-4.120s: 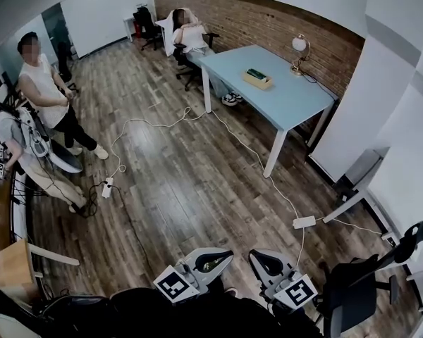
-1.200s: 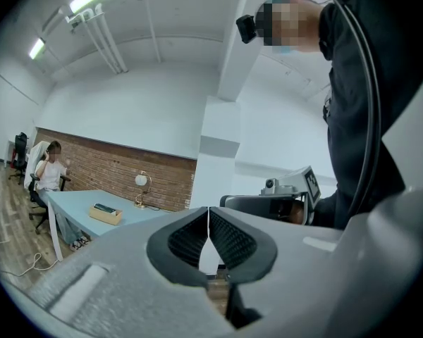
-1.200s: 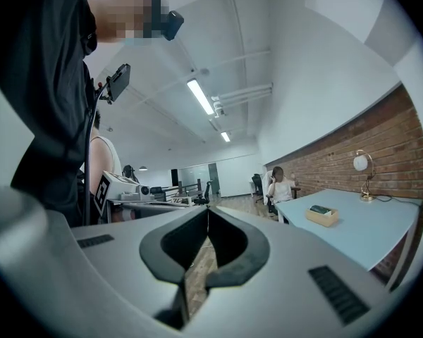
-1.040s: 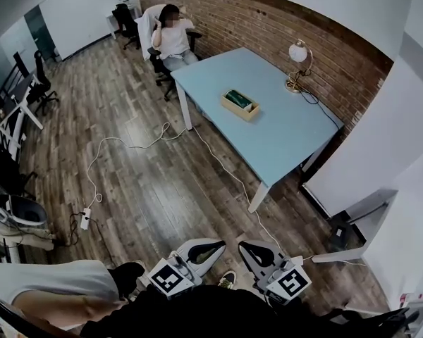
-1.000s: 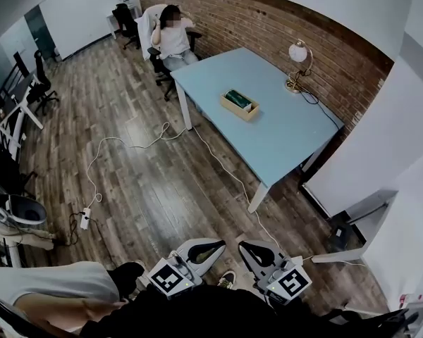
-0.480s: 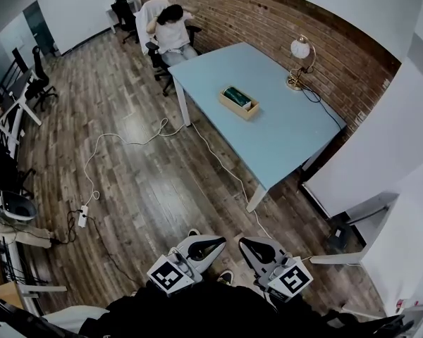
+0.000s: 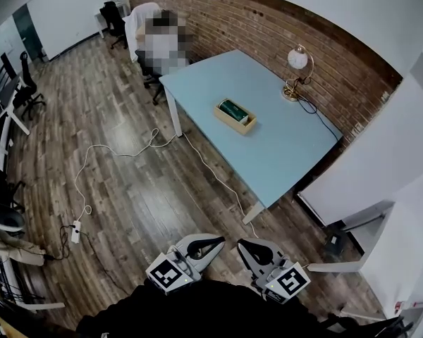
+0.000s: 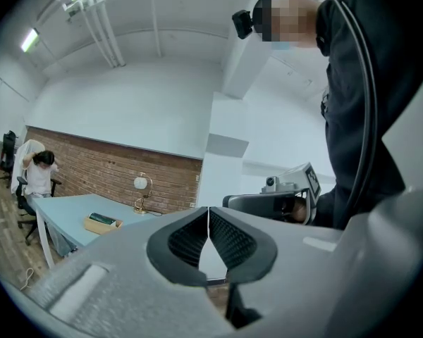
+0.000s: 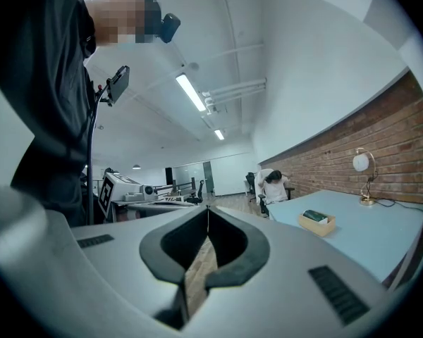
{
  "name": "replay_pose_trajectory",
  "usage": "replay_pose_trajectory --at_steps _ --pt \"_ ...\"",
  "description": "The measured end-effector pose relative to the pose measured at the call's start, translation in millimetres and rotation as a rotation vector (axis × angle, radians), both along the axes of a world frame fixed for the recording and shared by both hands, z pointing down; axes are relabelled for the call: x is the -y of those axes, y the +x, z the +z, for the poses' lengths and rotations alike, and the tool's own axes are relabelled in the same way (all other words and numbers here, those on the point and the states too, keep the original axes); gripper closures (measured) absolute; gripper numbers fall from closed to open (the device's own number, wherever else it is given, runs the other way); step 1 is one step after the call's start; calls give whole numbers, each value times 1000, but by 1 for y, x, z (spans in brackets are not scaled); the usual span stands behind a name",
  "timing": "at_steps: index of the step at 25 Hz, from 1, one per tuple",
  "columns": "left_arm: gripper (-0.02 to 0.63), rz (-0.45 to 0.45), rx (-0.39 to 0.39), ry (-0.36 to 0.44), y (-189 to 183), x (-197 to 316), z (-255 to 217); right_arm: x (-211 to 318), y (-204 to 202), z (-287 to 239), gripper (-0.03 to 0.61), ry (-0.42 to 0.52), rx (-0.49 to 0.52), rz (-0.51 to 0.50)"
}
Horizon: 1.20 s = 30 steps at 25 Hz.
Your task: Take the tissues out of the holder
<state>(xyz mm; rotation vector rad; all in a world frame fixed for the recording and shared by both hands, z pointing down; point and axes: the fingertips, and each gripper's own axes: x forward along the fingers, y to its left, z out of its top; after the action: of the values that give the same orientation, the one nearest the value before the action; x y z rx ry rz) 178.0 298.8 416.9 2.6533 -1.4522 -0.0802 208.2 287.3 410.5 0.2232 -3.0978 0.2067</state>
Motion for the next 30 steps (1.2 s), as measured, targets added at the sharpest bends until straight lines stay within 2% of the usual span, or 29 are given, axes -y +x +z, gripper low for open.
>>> replay_pose_trajectory --at_steps 17,23,26,30 --pt "603 59 -11 -9 -131 73 1 73 -133 0 572 -9 -23 52" --pt "603 67 -35 -22 -162 90 1 88 -161 1 572 -13 -35 75" --pt "603 84 -19 -20 -172 97 5 94 -170 4 572 -20 -44 84" --pt "603 78 -38 -31 -181 110 5 106 -177 7 572 -26 -47 89"
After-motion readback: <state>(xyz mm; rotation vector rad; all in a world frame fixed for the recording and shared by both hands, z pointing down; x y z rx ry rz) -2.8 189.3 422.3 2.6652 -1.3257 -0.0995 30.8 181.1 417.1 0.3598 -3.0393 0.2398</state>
